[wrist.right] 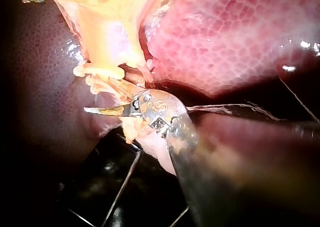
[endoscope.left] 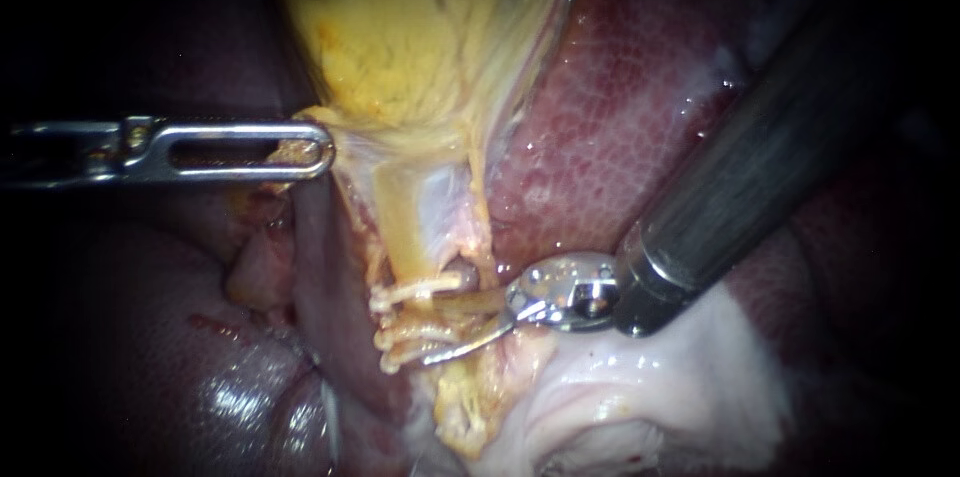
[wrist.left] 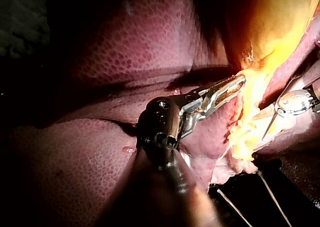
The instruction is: Go to the cutting position left tube
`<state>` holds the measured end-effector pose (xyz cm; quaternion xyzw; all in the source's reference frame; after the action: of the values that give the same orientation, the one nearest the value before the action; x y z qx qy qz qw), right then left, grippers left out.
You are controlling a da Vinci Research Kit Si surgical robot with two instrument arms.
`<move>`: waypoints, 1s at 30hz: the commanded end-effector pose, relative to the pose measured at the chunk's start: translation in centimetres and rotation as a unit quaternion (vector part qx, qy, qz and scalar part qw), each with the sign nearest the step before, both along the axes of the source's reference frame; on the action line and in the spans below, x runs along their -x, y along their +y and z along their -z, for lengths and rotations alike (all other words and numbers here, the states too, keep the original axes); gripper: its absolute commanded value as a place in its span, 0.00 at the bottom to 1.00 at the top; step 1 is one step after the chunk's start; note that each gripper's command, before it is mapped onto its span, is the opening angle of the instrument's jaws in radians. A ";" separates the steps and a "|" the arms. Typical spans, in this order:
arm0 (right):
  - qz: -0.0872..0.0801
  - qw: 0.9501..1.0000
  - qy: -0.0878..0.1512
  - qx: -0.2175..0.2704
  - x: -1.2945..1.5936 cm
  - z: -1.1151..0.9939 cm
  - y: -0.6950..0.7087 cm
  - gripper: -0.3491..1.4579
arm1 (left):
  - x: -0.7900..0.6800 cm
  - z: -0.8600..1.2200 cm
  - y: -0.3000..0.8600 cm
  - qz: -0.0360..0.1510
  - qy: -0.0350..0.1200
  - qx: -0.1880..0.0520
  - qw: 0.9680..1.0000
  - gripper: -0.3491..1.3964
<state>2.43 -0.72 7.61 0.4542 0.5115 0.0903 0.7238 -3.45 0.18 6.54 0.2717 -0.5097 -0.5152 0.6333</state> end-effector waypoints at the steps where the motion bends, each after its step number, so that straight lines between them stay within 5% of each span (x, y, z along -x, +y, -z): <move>1: 0.003 1.000 0.001 -0.002 -0.02 0.01 0.00 0.87 | 0.00 -0.01 0.00 0.000 -0.001 0.000 1.000 0.00; 30: -0.007 1.000 0.012 -0.017 -0.37 -0.20 0.01 0.87 | 0.07 -0.05 -0.01 0.001 0.001 0.001 1.000 0.00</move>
<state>2.81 -0.71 7.81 0.4638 0.5229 0.0990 0.7083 -3.51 0.17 6.58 0.2700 -0.5101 -0.5157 0.6332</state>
